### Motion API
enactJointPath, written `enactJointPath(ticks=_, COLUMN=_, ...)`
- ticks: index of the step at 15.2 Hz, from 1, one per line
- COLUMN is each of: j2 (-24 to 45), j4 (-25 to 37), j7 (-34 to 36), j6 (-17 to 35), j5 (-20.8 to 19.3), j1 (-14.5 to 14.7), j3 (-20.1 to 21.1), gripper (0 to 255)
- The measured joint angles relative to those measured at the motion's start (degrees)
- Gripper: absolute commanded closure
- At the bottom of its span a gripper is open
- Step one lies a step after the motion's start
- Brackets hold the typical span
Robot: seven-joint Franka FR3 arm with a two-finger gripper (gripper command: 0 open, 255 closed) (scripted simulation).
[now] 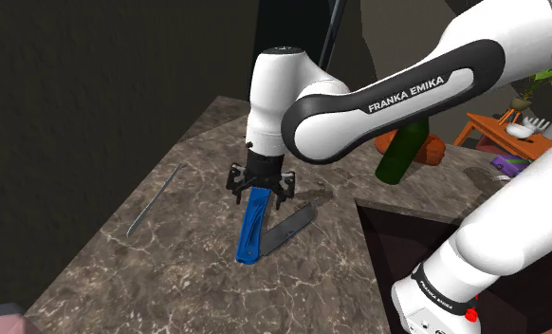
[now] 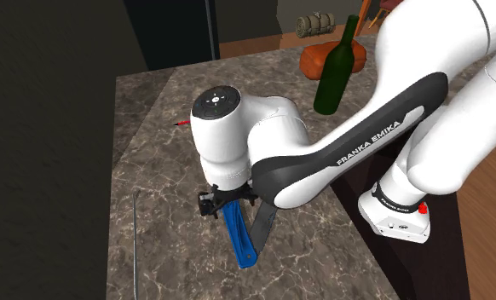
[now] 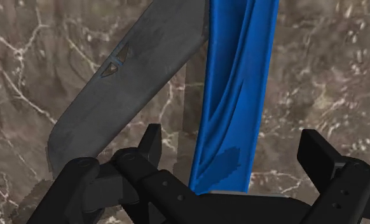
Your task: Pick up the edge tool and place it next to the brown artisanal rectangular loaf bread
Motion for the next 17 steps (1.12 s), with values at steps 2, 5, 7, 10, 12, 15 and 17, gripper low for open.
enactJointPath(ticks=2, j2=1.63, j4=-0.31, j7=1.24, j6=1.54, j5=-1.35, j1=-0.14, j3=0.3, gripper=0)
enactJointPath(ticks=5, j2=3.95, j4=-1.39, j7=2.86, j6=4.3, j5=-3.39, j1=-0.18, j3=0.6, gripper=0)
enactJointPath(ticks=7, j2=4.62, j4=-1.67, j7=3.38, j6=5.07, j5=-3.99, j1=-0.15, j3=0.67, gripper=0)
enactJointPath(ticks=10, j2=4.79, j4=-1.73, j7=3.51, j6=5.27, j5=-4.16, j1=-0.13, j3=0.68, gripper=0)
enactJointPath(ticks=12, j2=4.81, j4=-1.74, j7=3.53, j6=5.3, j5=-4.18, j1=-0.13, j3=0.68, gripper=0)
enactJointPath(ticks=15, j2=4.81, j4=-1.73, j7=3.53, j6=5.3, j5=-4.18, j1=-0.13, j3=0.68, gripper=255)
enactJointPath(ticks=17, j2=4.81, j4=-1.73, j7=3.53, j6=5.3, j5=-4.17, j1=-0.13, j3=0.68, gripper=255)
